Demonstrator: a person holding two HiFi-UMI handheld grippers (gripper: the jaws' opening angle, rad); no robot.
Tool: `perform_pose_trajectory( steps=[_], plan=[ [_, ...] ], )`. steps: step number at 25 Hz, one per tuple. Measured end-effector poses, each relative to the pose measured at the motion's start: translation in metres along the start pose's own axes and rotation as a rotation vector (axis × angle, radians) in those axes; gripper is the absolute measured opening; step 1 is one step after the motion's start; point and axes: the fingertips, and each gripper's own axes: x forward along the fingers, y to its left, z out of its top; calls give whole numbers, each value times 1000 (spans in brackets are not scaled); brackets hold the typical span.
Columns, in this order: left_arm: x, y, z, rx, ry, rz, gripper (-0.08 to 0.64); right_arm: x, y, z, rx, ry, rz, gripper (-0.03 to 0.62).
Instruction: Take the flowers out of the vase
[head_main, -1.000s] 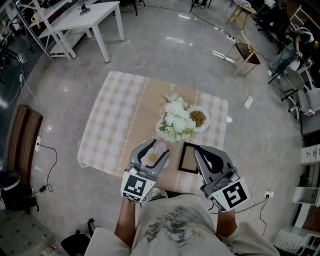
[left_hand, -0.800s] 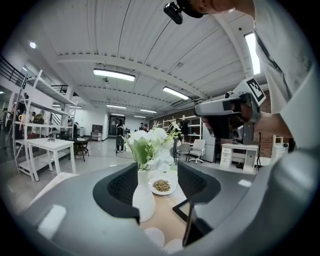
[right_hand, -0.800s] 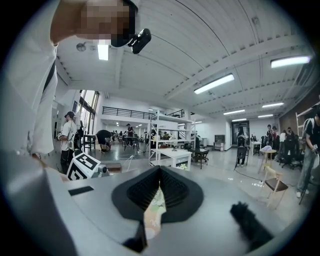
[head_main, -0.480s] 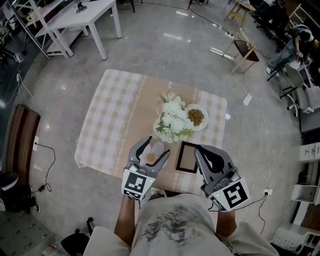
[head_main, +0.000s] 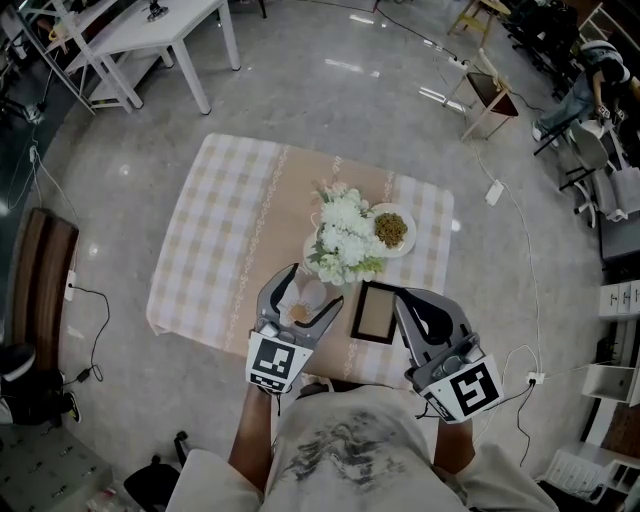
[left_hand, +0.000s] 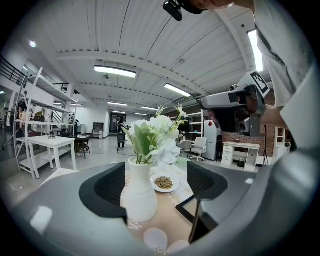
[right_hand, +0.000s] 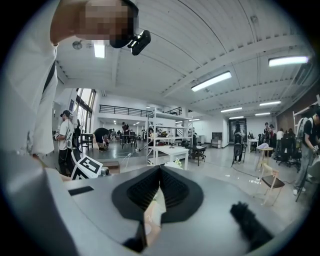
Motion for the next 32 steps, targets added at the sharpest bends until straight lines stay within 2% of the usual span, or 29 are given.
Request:
perform_pose_trajectory(
  steps=[9, 21, 32],
  plan=[
    [12, 1, -2, 17, -21, 13, 453, -2, -5, -3, -1, 7, -4, 17],
    [30, -5, -7, 94, -43, -1, 585, -3, -12, -8, 5, 24, -14, 16],
    [52, 0, -4, 144, -102, 60, 592, -4, -17, -13, 11, 36, -19, 17]
  ],
)
